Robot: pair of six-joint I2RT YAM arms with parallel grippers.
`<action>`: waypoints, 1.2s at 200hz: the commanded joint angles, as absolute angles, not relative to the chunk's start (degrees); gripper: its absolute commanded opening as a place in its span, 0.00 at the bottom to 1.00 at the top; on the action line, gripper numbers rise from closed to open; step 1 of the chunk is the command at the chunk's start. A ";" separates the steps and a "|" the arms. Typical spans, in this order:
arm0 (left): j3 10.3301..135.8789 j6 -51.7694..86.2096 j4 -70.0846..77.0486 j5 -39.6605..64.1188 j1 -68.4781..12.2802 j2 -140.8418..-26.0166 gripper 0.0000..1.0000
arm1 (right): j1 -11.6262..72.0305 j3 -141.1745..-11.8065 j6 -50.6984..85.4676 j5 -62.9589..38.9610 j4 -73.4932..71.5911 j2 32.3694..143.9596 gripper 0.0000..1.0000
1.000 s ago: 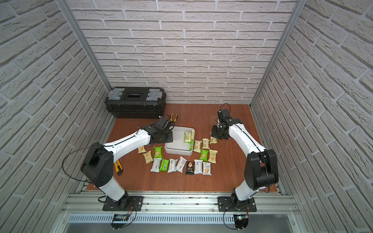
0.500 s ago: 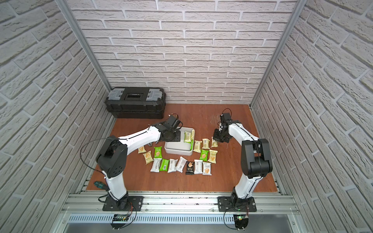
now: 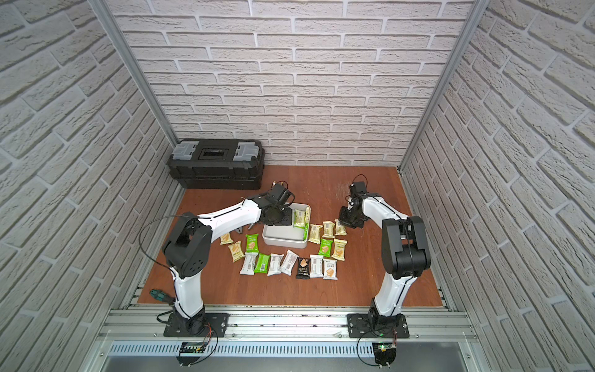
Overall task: Take the cookies out of the storage box
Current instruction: Place the cookie at the center of the board, then pick up the cookie from the storage box.
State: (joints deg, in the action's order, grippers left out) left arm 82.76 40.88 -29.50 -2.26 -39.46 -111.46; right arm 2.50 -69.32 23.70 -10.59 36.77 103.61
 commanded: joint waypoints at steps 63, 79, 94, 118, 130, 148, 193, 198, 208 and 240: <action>89.01 40.69 -27.15 0.61 -39.76 -117.16 0.66 | 2.36 -64.03 27.71 -7.01 36.64 89.76 0.39; 90.27 40.61 -27.16 0.77 -39.75 -118.52 0.69 | 2.63 -63.37 28.73 -7.85 36.72 87.72 0.39; 91.58 40.61 -27.46 1.05 -39.73 -119.86 0.70 | 2.90 -63.37 28.92 -7.98 37.48 86.30 0.39; 94.08 40.45 -28.44 1.04 -39.73 -122.03 0.71 | 2.99 -62.87 28.88 -7.60 38.61 84.35 0.39; 94.95 40.43 -28.64 1.13 -39.73 -122.92 0.71 | 2.99 -62.26 28.95 -7.47 38.82 83.73 0.39; 95.99 40.36 -28.83 1.33 -39.73 -124.09 0.71 | 2.99 -60.99 29.18 -7.49 38.60 83.23 0.39; 98.62 40.04 -30.93 0.19 -39.93 -127.16 0.69 | 3.26 -58.72 30.66 -8.18 37.16 81.74 0.38; 99.31 39.83 -31.61 -0.27 -40.07 -127.62 0.68 | 3.33 -58.63 30.73 -8.23 37.18 81.74 0.38; 100.04 39.49 -32.85 -1.56 -40.39 -128.08 0.65 | 3.43 -58.69 30.76 -8.58 37.26 81.72 0.38; 98.76 40.03 -34.38 -5.43 -40.61 -126.94 0.51 | 3.84 -58.89 30.76 -8.61 37.53 81.14 0.37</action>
State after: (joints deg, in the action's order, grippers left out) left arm 99.44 40.42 -30.76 -1.02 -40.23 -126.41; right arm 3.27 -58.92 30.06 -8.03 38.26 83.26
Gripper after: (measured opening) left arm 0.554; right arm 0.377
